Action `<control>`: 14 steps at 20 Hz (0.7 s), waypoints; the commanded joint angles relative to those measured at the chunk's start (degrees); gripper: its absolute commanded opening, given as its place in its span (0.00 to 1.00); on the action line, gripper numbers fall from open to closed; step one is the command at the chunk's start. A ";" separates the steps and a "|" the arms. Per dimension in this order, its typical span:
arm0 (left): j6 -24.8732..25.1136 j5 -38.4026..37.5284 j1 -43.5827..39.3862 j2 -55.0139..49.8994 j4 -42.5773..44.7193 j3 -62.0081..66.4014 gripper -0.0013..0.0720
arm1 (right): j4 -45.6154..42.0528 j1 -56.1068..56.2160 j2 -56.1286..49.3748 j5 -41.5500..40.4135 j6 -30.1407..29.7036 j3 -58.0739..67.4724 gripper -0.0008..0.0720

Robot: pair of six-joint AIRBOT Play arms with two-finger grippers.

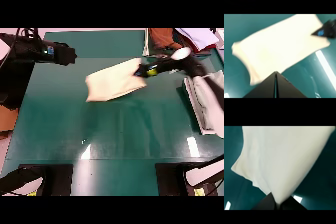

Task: Fold the shirts.

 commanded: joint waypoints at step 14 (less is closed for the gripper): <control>-4.96 0.63 -4.17 -0.02 -1.79 0.00 0.05 | -5.22 -38.53 8.20 -9.86 -1.51 4.52 0.03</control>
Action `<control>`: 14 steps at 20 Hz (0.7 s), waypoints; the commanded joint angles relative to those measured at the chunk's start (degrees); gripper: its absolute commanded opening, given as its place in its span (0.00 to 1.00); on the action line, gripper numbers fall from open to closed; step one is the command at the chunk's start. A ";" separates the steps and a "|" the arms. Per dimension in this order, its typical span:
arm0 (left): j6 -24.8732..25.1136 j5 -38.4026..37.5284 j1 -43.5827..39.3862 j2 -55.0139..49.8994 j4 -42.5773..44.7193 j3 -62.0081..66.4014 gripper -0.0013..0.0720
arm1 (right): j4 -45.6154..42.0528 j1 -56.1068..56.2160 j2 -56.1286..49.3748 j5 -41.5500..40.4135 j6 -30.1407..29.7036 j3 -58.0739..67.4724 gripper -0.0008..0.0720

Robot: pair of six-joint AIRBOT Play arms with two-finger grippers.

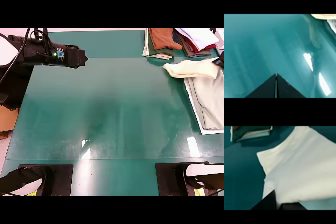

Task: Fold the shirts.

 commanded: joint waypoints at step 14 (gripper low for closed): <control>-0.57 -4.68 -0.07 -0.02 -0.13 0.02 0.05 | -0.83 -4.00 2.34 4.11 -0.48 22.38 0.03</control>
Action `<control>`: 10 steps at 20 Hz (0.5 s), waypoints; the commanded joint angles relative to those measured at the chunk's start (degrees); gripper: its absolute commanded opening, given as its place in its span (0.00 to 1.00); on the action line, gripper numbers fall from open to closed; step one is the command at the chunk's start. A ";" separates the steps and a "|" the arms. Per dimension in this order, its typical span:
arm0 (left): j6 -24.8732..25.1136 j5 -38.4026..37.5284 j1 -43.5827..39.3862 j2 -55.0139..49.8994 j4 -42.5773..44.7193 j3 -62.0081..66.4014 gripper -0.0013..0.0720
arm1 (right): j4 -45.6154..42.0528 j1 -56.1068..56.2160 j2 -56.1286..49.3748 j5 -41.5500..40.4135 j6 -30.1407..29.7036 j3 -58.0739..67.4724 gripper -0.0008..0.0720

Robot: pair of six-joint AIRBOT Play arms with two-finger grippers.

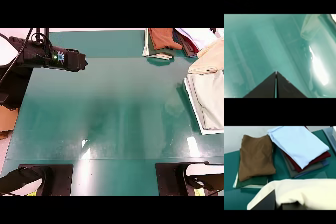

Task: Fold the shirts.

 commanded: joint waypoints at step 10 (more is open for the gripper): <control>1.99 -1.27 0.00 -0.04 0.04 0.00 0.05 | -2.19 -9.11 12.72 11.78 0.09 -14.16 0.03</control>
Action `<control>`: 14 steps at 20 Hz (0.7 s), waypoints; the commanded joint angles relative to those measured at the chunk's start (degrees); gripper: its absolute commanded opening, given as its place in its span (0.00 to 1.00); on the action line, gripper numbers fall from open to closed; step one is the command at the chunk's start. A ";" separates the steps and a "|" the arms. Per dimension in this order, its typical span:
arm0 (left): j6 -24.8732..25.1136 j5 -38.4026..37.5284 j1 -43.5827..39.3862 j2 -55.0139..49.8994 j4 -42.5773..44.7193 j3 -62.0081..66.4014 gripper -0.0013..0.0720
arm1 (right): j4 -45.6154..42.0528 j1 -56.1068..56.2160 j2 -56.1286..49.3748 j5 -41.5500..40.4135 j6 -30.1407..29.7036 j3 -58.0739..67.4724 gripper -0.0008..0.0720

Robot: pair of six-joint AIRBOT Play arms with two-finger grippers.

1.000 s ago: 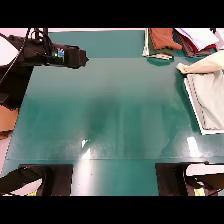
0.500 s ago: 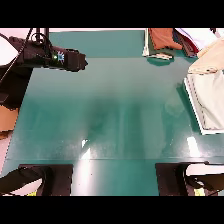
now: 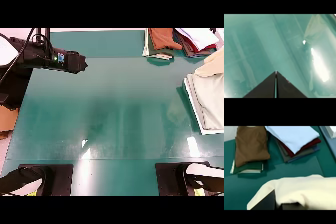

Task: Fold the shirts.

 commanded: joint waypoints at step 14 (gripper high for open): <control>3.76 -0.04 0.00 -0.02 -0.04 0.00 0.05 | -42.36 -1.97 25.49 8.33 9.57 -48.50 0.81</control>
